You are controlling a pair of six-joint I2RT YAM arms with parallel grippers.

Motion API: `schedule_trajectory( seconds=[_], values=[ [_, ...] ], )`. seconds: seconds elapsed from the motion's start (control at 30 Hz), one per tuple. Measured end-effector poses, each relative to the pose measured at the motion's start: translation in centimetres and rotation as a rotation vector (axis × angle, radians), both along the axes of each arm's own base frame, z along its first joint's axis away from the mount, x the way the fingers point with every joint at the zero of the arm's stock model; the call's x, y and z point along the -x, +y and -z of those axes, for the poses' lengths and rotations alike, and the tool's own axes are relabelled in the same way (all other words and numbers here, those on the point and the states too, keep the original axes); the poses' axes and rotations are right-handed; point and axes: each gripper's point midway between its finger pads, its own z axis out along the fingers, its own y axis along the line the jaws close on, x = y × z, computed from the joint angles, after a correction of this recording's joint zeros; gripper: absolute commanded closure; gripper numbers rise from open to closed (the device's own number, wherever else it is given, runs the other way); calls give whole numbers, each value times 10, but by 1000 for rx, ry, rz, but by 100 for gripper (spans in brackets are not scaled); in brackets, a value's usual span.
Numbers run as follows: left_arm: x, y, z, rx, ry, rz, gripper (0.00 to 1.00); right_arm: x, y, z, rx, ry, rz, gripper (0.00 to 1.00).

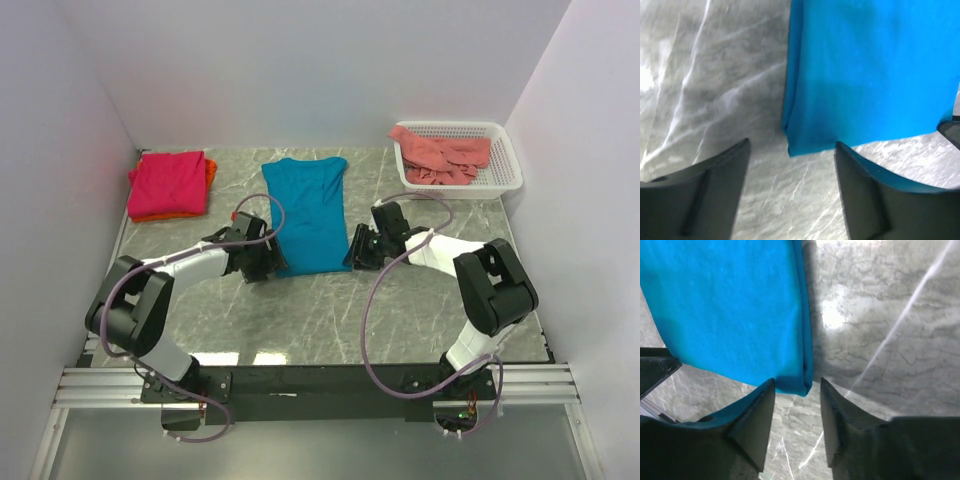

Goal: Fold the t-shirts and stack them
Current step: Fold the tshirt

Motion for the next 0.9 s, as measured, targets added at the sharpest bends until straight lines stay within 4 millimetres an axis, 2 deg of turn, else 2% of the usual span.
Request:
schedule_trajectory(
  seconds=[0.07, 0.17, 0.23, 0.3, 0.37, 0.43, 0.5, 0.53, 0.6, 0.77, 0.83, 0.9],
  values=[
    [-4, -2, 2, 4, -2, -4, 40, -2, 2, 0, -8, -3, 1, 60],
    [-11, -8, 5, 23, -2, -7, 48, -3, 4, 0, -26, -3, 5, 64],
    [-14, -11, 6, 32, -4, -6, 50, -2, 5, 1, -33, -3, 11, 66],
    [-15, -14, 6, 45, -5, -7, 59, 1, 4, 5, -34, 10, 19, 69],
    [-14, -15, 9, 51, -2, -10, 69, 5, 3, 9, -38, 27, 24, 77],
    [-12, -16, 11, 60, 1, -15, 74, 7, 4, 11, -46, 38, 28, 84],
    [-11, -17, 13, 64, 5, -23, 88, 8, 5, 14, -52, 44, 32, 87],
    [-12, -17, 14, 63, 7, -26, 99, 9, 5, 15, -54, 47, 34, 93],
    [-14, -20, 14, 75, 9, -30, 99, 10, 5, 16, -56, 50, 35, 100],
    [-14, -22, 13, 78, 9, -34, 99, 13, 5, 17, -60, 53, 34, 100],
    [-5, -17, 14, 66, 17, -42, 99, 20, 3, 17, -57, 54, 27, 100],
    [15, -11, 14, 54, 35, -44, 99, 36, -2, 17, -49, 66, 22, 100]
  ],
)
